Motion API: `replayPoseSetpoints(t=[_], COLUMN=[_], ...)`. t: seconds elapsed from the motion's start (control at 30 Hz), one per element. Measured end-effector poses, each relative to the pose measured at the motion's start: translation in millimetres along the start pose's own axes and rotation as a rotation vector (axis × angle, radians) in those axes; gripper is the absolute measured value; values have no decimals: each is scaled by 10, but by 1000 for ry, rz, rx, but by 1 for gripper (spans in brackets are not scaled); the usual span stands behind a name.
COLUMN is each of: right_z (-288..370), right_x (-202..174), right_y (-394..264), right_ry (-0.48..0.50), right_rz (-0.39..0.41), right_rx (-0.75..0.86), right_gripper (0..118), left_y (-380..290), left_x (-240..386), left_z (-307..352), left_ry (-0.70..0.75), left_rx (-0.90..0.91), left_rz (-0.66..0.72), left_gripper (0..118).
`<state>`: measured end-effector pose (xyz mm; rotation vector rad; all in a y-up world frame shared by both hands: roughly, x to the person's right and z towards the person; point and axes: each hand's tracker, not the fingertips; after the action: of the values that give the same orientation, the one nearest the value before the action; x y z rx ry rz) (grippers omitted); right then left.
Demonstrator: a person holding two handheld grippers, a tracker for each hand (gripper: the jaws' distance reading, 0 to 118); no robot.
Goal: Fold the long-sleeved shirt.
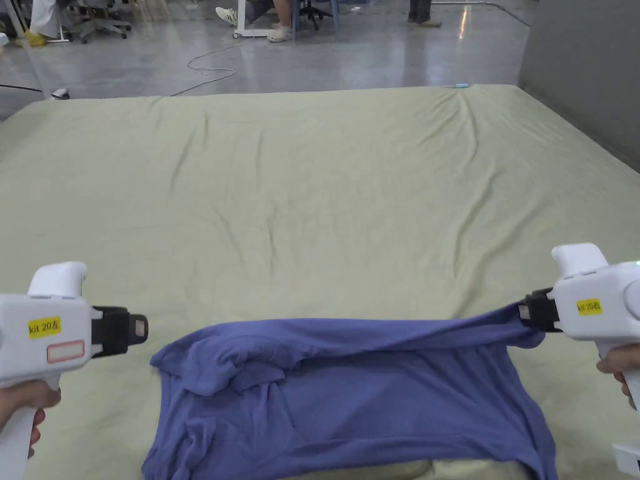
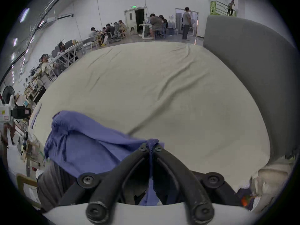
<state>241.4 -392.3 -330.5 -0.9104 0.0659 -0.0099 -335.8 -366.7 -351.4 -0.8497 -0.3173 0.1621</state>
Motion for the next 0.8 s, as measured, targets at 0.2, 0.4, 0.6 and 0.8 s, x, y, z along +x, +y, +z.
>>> replayPoseSetpoints(t=[0.2, 0.4, 0.6, 0.8], right_z=[-255, -257, -268, -483], right_x=[-80, -101, -90, -69], right_y=[-373, -283, -234, -249], right_ry=[0, -1, -11, -20], right_rz=[27, 33, 35, 31], right_rx=[-103, -89, -94, -117], right_gripper=[0, 0, 0, 0], left_y=[-322, -198, -275, -373], left_x=[35, 148, 259, 220], left_z=[-301, -649, -1320, -1653], left_ry=[7, -18, 9, 57], left_rx=[-49, -47, -149, -174], left_rz=[-39, -58, -137, -156], left_gripper=[0, 0, 76, 75])
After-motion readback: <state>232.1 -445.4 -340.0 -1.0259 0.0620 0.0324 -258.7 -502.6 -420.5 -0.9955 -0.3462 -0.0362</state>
